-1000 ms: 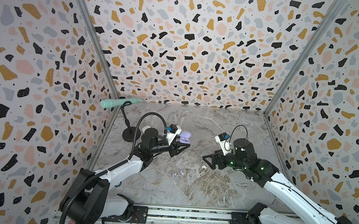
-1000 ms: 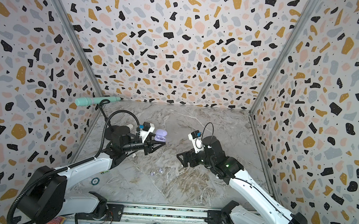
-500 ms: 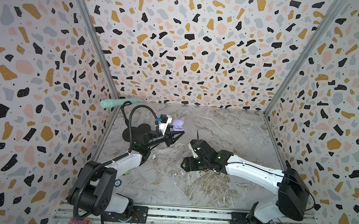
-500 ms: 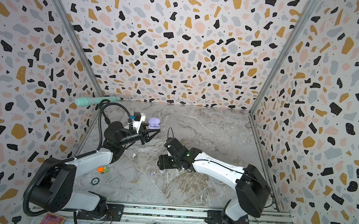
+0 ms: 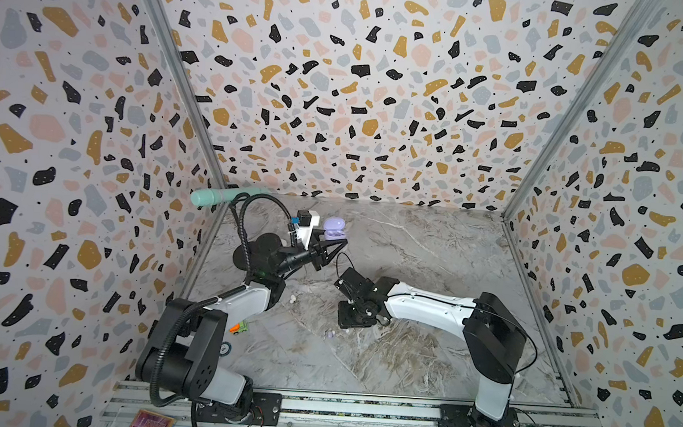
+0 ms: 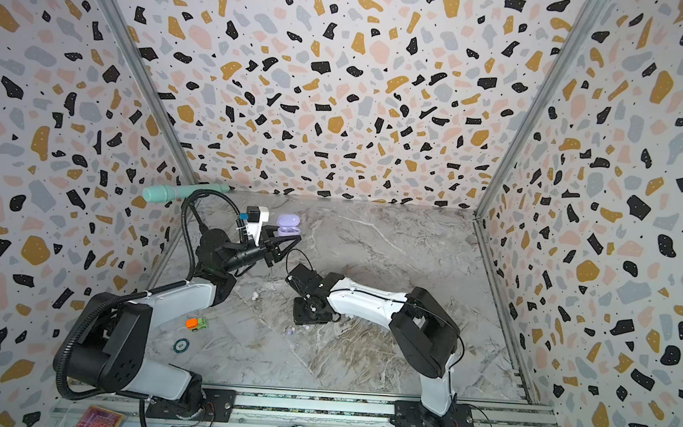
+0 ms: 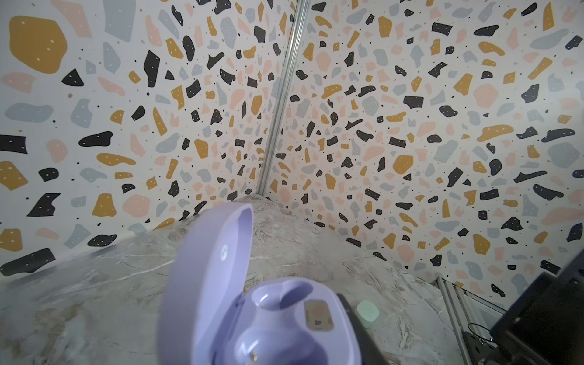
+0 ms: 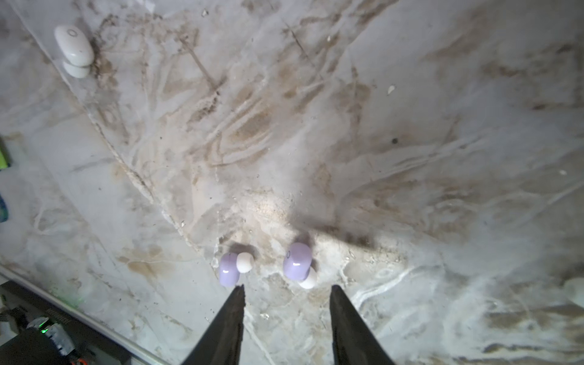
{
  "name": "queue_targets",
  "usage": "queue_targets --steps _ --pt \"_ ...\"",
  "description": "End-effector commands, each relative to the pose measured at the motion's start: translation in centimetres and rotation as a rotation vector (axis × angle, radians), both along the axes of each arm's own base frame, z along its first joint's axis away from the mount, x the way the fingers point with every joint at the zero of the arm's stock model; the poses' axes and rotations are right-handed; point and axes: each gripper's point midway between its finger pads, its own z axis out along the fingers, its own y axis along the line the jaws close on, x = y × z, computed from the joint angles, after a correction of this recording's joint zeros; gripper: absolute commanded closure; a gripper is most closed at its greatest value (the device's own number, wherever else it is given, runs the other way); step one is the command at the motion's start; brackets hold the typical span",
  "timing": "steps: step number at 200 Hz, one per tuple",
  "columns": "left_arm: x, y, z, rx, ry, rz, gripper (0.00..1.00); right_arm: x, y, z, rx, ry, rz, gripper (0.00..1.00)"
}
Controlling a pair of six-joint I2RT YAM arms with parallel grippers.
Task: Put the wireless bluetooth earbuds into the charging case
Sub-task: 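Move the open right gripper over the lavender earbuds nearer the robot, then lower the right gripper and close it on one lavender earbud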
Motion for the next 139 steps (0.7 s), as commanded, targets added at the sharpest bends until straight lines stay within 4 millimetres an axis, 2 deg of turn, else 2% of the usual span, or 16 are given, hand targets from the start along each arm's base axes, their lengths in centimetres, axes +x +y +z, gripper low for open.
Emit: queue_targets --steps 1,49,139 --pt "-0.4 0.1 2.2 -0.040 -0.083 -0.016 0.75 0.0 -0.3 0.1 -0.045 0.000 -0.009 0.57" --pt "-0.3 0.1 2.0 -0.051 -0.072 -0.021 0.75 -0.5 -0.3 -1.5 -0.081 0.024 -0.009 0.59" --pt "-0.3 0.1 2.1 -0.059 -0.072 -0.026 0.75 -0.6 -0.4 -2.9 -0.125 0.037 0.000 0.62"
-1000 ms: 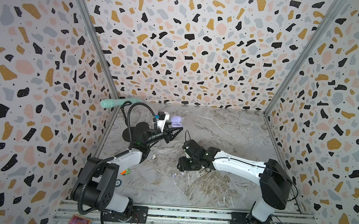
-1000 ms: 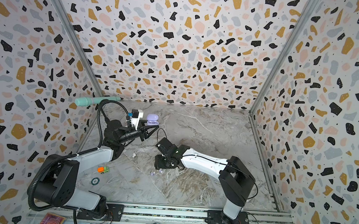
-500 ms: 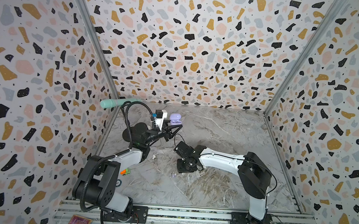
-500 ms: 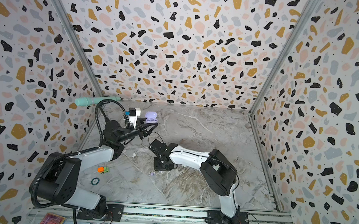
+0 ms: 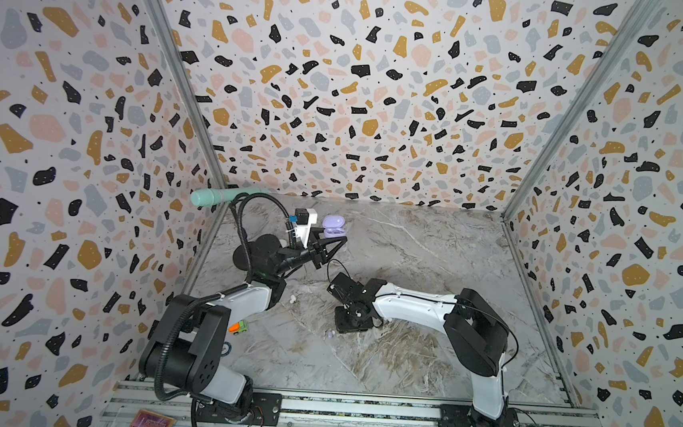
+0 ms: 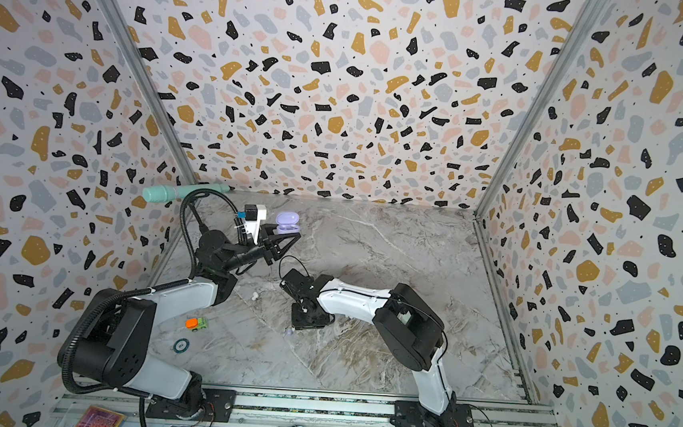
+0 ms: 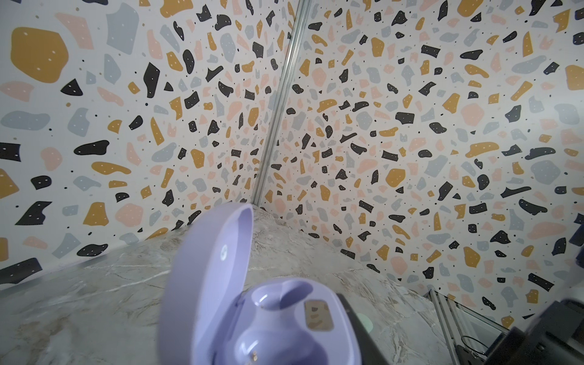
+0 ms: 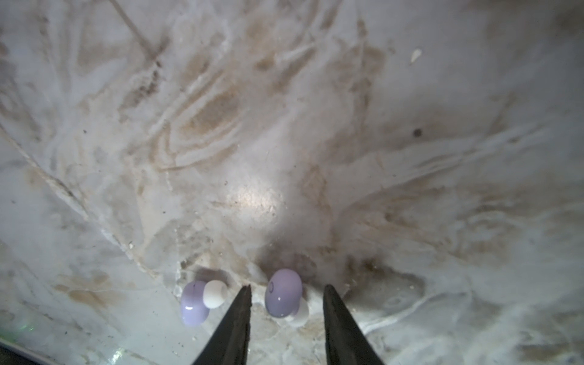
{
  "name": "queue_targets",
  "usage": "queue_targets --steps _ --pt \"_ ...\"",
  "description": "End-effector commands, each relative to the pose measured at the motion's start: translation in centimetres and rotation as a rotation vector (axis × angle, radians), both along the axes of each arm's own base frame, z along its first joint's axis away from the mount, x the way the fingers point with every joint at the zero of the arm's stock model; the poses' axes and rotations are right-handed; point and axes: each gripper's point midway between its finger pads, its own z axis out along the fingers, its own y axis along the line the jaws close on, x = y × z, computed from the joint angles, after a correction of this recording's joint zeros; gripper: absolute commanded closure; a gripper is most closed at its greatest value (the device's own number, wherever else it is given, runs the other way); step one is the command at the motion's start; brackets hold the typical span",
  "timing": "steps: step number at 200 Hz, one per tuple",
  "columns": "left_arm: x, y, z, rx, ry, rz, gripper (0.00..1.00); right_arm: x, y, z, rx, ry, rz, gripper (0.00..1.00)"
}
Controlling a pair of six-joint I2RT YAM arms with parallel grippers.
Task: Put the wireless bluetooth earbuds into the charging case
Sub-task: 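Lower the right gripper and close it on one lavender earbud, then lift the earbud and carry it toward the open case in the left gripper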
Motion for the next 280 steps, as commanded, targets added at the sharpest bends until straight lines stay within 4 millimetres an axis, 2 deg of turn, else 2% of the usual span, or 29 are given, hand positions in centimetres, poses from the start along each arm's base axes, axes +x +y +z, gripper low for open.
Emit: queue_targets --steps 1,107,198,227,280 --pt "-0.4 0.1 1.4 -0.016 -0.070 -0.016 0.75 -0.1 -0.4 -0.2 -0.043 0.000 -0.006 0.62" --pt "-0.5 0.0 1.4 -0.020 -0.069 -0.022 0.75 -0.6 -0.9 -1.4 -0.122 0.023 0.021 0.73" --pt "-0.5 0.0 1.4 -0.021 -0.065 -0.024 0.75 -1.4 -0.8 -1.5 -0.138 0.031 0.054 0.80" --pt "-0.5 0.0 1.2 -0.017 -0.064 -0.025 0.74 -1.0 -0.7 -0.5 -0.103 0.001 0.046 0.81" --pt "-0.6 -0.1 0.8 -0.014 -0.054 -0.029 0.74 0.6 -1.4 3.8 0.024 -0.105 -0.001 0.81"
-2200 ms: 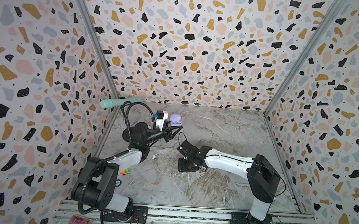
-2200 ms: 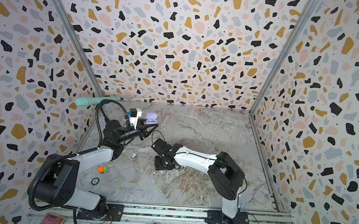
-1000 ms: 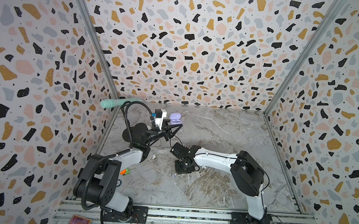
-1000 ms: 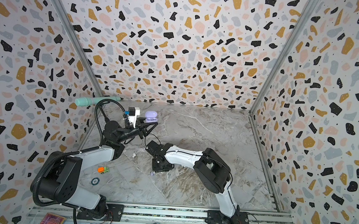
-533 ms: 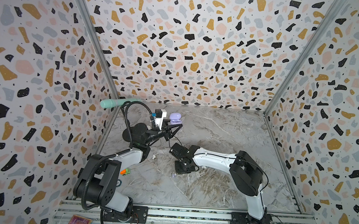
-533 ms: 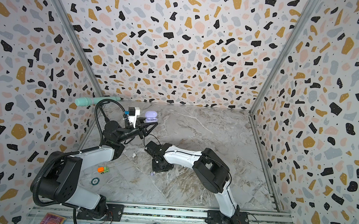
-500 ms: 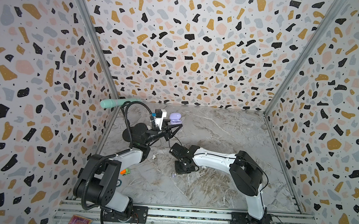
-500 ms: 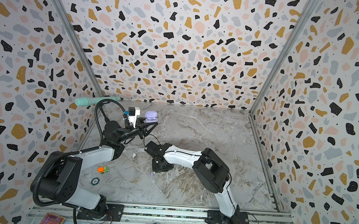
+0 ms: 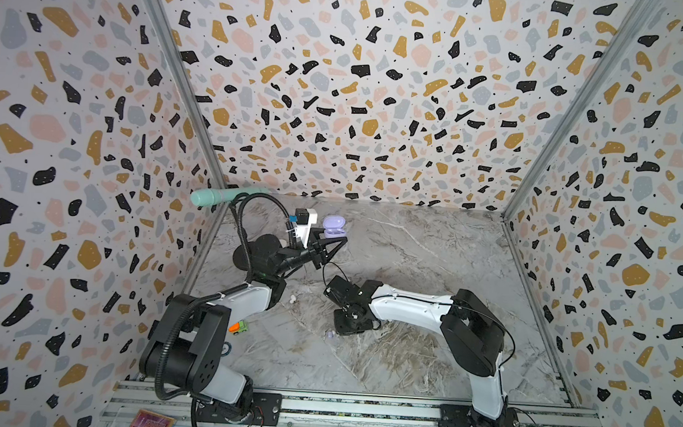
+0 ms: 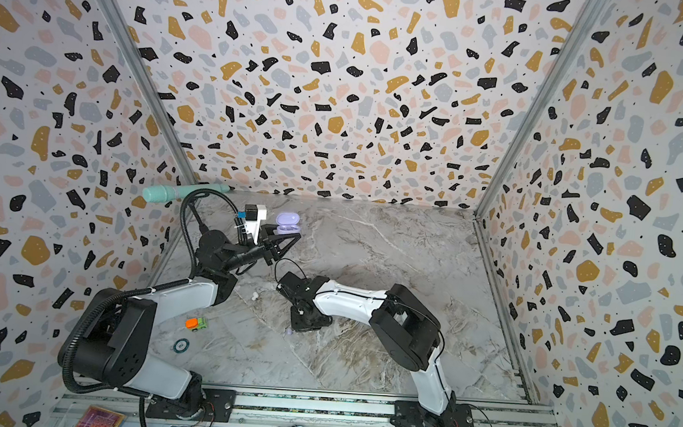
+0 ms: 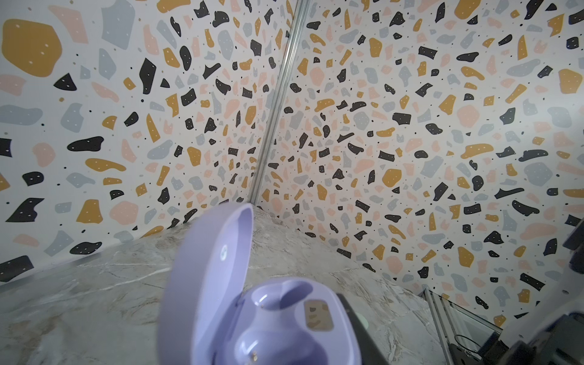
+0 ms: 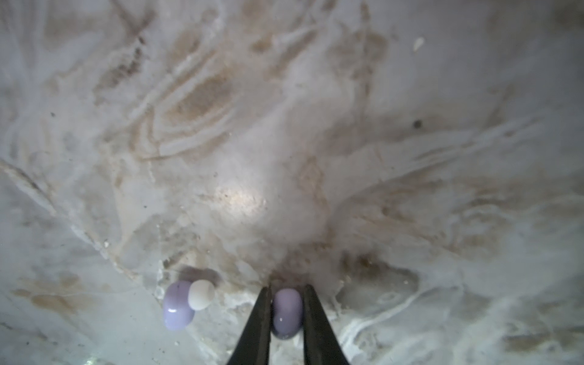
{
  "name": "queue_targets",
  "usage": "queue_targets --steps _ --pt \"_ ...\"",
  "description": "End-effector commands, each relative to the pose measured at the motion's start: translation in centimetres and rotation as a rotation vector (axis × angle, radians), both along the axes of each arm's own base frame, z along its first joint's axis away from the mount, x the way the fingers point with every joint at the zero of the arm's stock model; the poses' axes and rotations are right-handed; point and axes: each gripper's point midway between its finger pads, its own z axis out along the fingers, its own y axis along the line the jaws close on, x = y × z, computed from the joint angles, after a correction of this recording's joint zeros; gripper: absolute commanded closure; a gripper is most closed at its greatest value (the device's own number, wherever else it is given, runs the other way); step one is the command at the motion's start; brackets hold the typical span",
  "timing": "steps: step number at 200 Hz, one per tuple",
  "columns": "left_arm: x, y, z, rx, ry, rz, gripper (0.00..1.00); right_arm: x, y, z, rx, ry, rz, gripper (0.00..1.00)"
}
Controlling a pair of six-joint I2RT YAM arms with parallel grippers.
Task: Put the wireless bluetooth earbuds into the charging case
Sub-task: 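Lift the earbud and carry it toward the open case in the left gripper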
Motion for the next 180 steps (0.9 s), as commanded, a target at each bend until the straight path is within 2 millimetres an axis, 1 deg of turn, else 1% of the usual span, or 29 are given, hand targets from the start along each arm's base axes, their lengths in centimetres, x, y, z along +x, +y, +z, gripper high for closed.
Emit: queue_targets --steps 1,39,71,100,135,152,168,180 --pt "-0.4 0.0 0.9 -0.011 -0.064 -0.014 0.74 1.1 -0.4 3.7 0.078 -0.079 -0.021 0.81" --pt "-1.0 -0.5 0.5 -0.005 -0.062 -0.038 0.73 2.1 -1.9 7.5 0.207 -0.139 -0.047 0.82" --pt "-1.9 -1.4 0.0 0.011 -0.060 -0.070 0.73 3.2 -3.4 12.0 0.353 -0.218 -0.058 0.82" --pt "-2.9 -2.7 -0.7 0.048 -0.056 -0.097 0.73 4.1 -5.6 15.7 0.500 -0.263 -0.087 0.83" --pt "-4.7 -4.8 -1.1 0.091 -0.068 -0.145 0.73 4.7 -7.9 21.0 0.621 -0.353 -0.057 0.83" --pt "-5.8 -5.6 -0.8 0.099 -0.094 -0.163 0.73 5.0 -8.9 23.6 0.676 -0.403 -0.038 0.83" --pt "-7.1 -6.6 -0.8 0.114 -0.122 -0.189 0.73 4.9 -9.8 25.7 0.716 -0.441 -0.014 0.83" --pt "-8.0 -7.3 -0.9 0.135 -0.143 -0.212 0.73 4.5 -10.0 27.6 0.755 -0.466 0.023 0.83"
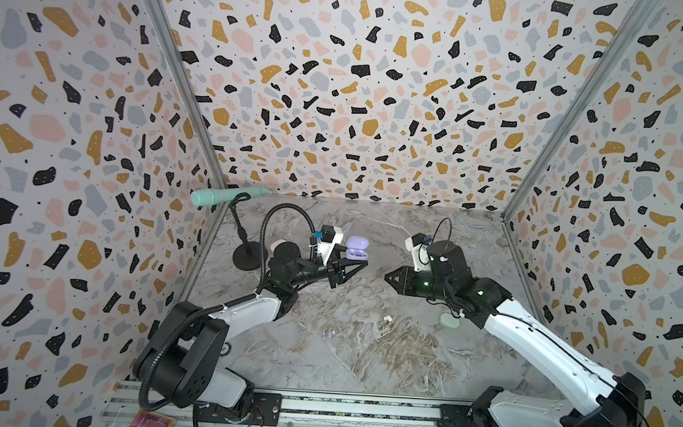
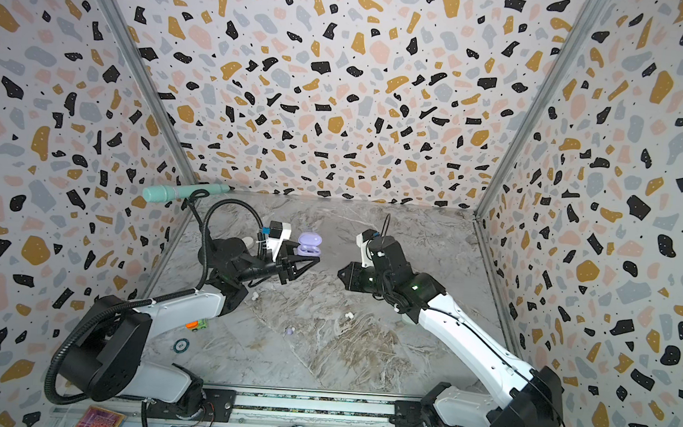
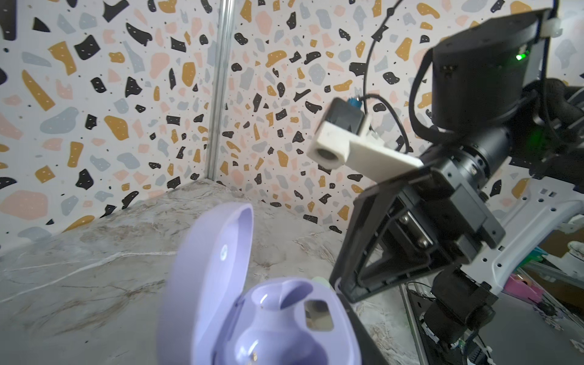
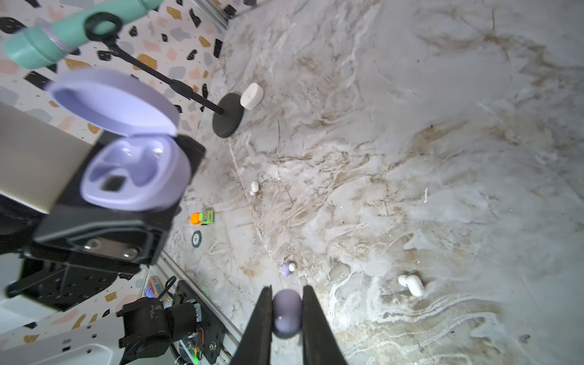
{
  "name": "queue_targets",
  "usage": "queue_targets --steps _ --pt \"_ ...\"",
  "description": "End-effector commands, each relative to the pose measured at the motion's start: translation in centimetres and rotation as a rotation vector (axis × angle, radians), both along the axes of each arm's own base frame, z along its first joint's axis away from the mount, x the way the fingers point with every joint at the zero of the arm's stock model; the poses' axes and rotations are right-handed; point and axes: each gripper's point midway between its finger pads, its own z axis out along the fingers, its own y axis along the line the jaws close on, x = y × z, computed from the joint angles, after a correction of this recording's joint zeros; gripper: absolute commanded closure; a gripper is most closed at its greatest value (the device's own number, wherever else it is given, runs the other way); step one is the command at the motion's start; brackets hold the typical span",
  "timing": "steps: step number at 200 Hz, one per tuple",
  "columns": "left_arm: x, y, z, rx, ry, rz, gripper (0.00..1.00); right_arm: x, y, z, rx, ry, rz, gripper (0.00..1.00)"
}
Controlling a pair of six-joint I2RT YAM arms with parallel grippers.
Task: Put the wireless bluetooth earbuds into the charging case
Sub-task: 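Lift the earbud and carry it toward the open case in the left gripper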
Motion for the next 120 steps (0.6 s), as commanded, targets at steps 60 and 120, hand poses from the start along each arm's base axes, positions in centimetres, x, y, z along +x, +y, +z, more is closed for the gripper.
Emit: queue_targets --steps 60,120 --pt "-4.4 -3.2 1.0 0.035 -0.167 -0.073 0.73 -3.5 0.1 9.4 0.153 -0.191 0.224 0.83" --pt "-6.1 -4.0 2.4 -0.007 -0.232 -0.123 0.72 -4.7 1.2 9.1 0.214 -0.163 0.313 0.84"
